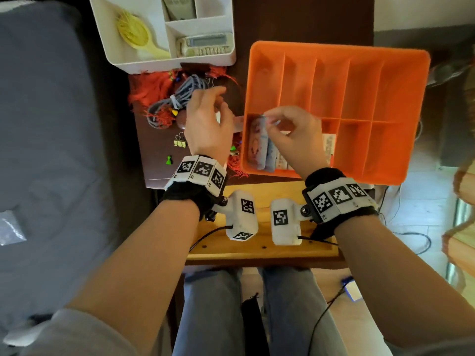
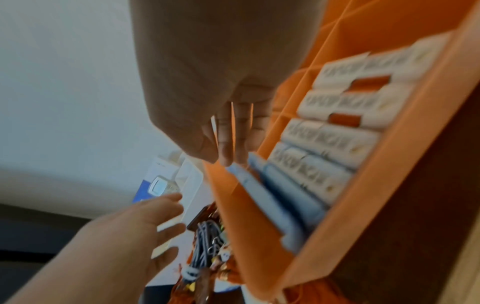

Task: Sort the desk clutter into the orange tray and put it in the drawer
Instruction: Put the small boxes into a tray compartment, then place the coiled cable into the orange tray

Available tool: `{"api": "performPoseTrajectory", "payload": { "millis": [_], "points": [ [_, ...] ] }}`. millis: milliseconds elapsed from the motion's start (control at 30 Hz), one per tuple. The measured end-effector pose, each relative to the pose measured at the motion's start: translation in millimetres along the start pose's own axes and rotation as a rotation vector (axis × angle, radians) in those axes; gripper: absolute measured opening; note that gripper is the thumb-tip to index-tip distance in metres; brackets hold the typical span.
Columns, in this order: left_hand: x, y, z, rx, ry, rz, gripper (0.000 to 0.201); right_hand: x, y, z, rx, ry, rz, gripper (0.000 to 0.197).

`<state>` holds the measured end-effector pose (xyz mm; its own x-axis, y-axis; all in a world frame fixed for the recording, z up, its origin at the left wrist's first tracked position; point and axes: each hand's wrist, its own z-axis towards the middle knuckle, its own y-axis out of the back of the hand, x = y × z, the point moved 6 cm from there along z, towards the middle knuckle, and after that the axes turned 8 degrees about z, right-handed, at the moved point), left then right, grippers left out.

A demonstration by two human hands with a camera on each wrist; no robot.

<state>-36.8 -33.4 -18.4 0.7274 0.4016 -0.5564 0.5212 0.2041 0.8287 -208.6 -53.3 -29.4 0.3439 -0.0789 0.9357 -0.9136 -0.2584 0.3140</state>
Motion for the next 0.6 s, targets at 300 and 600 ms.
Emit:
{"api": "performPoseTrajectory", "payload": {
  "millis": [300,600],
  "points": [
    [100.1,34.3,24.6,0.025,0.354,0.272,0.048,14.6,-58.2,21.1,0.052,-0.02,-0.012,0.018],
    [145.2,25.5,32.0,0.193,0.477,-0.032,0.041,19.5,-92.9,30.3,0.078,-0.079,-0.046,0.015]
  ]
}}
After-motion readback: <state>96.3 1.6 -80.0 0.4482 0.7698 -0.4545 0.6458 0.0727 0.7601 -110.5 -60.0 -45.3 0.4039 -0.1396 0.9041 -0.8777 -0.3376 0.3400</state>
